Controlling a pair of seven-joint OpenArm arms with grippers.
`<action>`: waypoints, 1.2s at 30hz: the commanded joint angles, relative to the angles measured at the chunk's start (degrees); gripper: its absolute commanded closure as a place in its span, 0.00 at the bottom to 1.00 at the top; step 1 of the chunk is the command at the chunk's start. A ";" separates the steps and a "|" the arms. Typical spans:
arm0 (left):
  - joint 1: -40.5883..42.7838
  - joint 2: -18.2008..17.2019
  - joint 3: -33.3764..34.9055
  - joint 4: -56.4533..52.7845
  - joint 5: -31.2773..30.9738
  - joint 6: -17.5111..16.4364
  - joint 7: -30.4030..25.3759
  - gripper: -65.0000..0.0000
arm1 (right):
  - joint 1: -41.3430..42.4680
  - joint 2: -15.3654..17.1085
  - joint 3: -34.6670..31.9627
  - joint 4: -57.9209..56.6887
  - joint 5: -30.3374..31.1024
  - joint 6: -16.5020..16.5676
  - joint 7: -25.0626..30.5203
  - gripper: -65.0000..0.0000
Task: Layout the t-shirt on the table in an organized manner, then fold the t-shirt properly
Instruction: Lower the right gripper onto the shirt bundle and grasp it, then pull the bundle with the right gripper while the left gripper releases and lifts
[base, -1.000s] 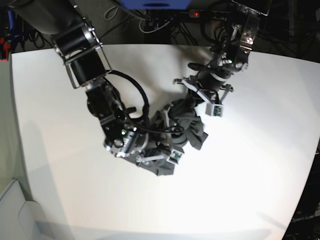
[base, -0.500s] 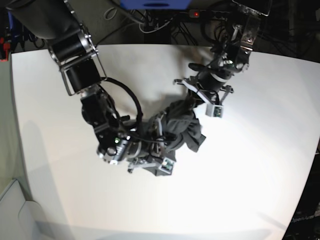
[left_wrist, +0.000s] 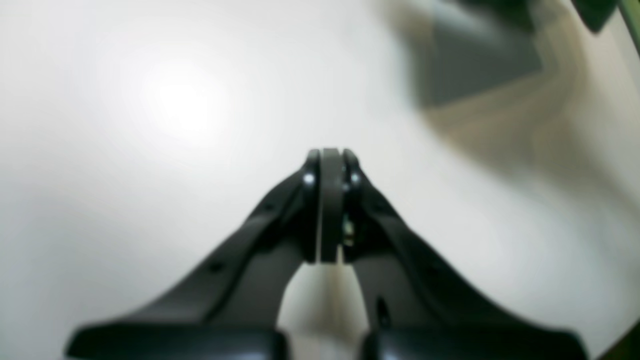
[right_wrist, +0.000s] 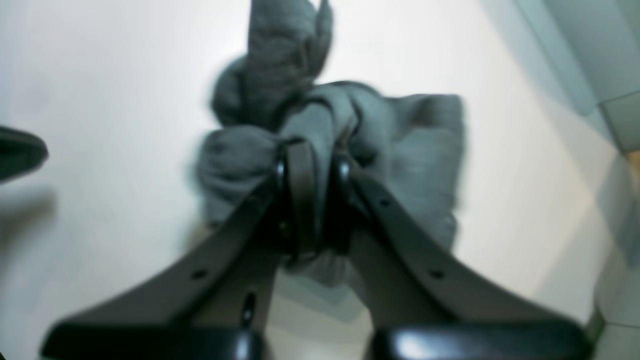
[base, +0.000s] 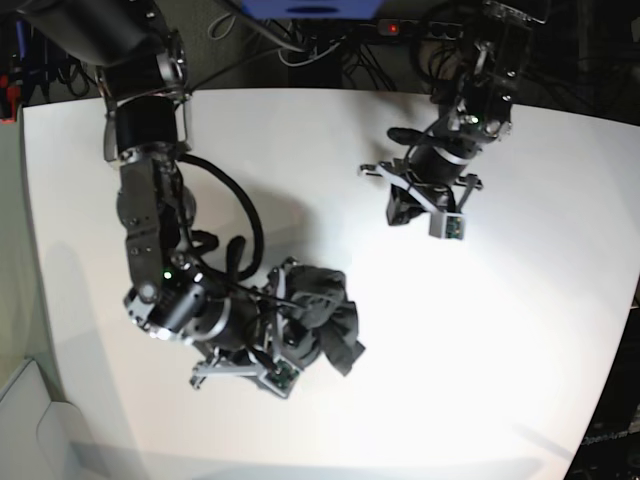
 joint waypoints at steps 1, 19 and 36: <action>-0.19 -0.04 0.08 1.31 -0.24 -0.43 -0.83 0.99 | 1.59 -0.28 0.20 2.45 0.75 -0.16 1.36 1.00; -0.10 -0.12 -0.01 1.40 -0.33 -0.60 -0.92 0.99 | -4.56 -2.66 -0.24 13.17 1.02 -0.16 -8.66 1.00; 0.78 -0.39 -0.18 4.30 -0.07 -0.60 -0.92 0.99 | -2.37 -5.65 -7.45 11.94 1.02 -0.16 -10.77 1.00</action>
